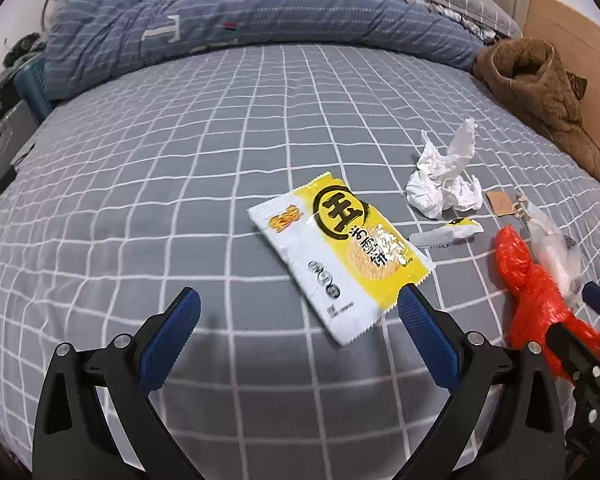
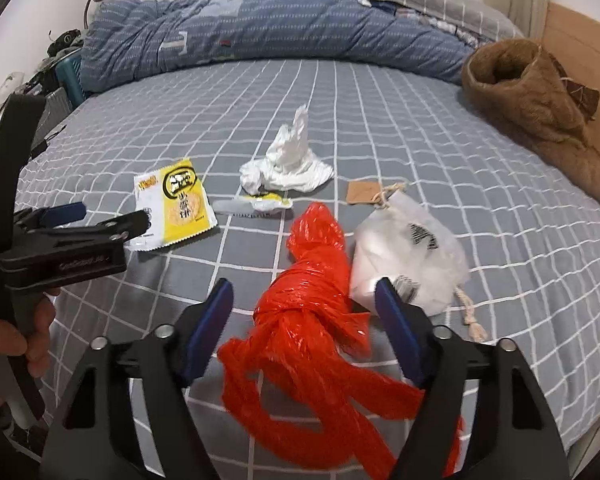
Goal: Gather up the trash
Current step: 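Grasp the yellow snack wrapper with the left tool while the right tool grasps the red bag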
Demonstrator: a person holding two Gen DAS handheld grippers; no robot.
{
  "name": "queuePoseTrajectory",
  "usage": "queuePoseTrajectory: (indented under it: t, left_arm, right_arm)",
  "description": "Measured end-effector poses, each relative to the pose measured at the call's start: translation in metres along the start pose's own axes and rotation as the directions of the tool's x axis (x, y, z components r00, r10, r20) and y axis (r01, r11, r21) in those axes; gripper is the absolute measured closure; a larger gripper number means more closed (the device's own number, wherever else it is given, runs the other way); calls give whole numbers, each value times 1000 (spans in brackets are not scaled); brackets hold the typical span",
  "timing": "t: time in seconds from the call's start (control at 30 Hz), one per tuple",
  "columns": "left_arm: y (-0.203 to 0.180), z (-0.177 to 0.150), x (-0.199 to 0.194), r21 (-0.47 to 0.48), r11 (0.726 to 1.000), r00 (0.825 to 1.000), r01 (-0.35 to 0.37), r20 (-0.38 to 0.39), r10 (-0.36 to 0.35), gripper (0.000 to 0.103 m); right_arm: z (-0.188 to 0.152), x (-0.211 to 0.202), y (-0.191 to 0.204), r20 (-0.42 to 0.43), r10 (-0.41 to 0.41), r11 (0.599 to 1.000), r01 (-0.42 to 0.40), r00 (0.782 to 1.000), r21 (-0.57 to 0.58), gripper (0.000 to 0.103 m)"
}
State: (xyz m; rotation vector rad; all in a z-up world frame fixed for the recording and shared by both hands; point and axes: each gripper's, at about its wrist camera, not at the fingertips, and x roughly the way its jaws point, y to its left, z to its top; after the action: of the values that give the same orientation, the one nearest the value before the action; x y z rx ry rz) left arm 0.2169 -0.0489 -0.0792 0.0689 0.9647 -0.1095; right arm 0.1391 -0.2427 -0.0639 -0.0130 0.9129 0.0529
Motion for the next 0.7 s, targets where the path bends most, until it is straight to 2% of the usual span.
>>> queuePoseTrajectory:
  t: [0.1, 0.2, 0.37, 0.43, 0.47, 0.53, 0.6, 0.7]
  left_arm:
    - [-4, 5, 14, 0, 1000, 1000, 12, -20, -12, 7]
    - [-9, 8, 24, 13, 1000, 999, 18, -34, -18, 15]
    - [-18, 9, 40, 26, 999, 995, 45, -95, -42, 42]
    - [-21, 9, 44, 36, 998, 994, 43, -104, -39, 57]
    - [-23, 9, 45, 42, 998, 994, 41, -106, -37, 60]
    - [-25, 9, 45, 48, 998, 994, 27, -105, -22, 78]
    - [-25, 9, 46, 47, 998, 994, 33, -109, -27, 91]
    - [-27, 8, 46, 51, 998, 993, 41, -111, -35, 97]
  right_arm:
    - [-1, 11, 0, -22, 16, 1000, -16, 1000, 7, 47]
    - [-2, 18, 1, -33, 19, 1000, -19, 999, 8, 55]
    - [-5, 22, 1, -43, 33, 999, -33, 999, 1, 62]
    - [-5, 23, 2, -47, 31, 999, -32, 998, -6, 64]
    - [-5, 24, 2, -50, 31, 1000, -31, 998, -5, 65]
    - [-4, 25, 1, -57, 34, 999, -34, 998, 0, 67]
    - [-5, 26, 1, -58, 37, 999, -36, 998, 3, 68]
    - [-5, 26, 2, -57, 37, 999, -37, 998, 8, 69]
